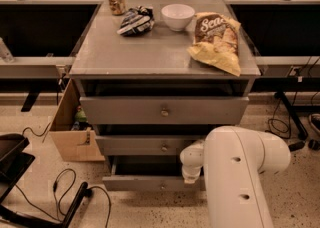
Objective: Open bottom drawer
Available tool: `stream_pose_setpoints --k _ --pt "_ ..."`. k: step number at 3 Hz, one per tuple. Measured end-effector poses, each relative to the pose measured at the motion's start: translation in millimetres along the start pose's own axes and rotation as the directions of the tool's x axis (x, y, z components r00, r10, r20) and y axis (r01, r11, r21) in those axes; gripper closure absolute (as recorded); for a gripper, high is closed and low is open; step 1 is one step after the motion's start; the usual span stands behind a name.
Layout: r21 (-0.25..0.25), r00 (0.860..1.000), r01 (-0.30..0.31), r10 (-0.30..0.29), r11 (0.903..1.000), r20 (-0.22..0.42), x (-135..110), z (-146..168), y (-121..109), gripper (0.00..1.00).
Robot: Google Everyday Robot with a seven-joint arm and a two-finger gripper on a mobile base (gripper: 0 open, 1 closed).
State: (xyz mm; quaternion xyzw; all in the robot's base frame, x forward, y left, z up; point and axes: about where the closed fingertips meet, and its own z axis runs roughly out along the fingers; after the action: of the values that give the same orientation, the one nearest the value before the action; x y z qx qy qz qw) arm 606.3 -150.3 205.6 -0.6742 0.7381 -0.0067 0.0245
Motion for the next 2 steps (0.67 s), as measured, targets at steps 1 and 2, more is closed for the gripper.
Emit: stream_pose_setpoints --k 1,2 --pt "-0.034 1.000 -0.005 0.005 0.9994 -0.005 7.1 0.3 14.5 1.00" --pt "-0.034 1.000 -0.005 0.005 0.9994 -0.005 5.8 0.4 13.0 1.00"
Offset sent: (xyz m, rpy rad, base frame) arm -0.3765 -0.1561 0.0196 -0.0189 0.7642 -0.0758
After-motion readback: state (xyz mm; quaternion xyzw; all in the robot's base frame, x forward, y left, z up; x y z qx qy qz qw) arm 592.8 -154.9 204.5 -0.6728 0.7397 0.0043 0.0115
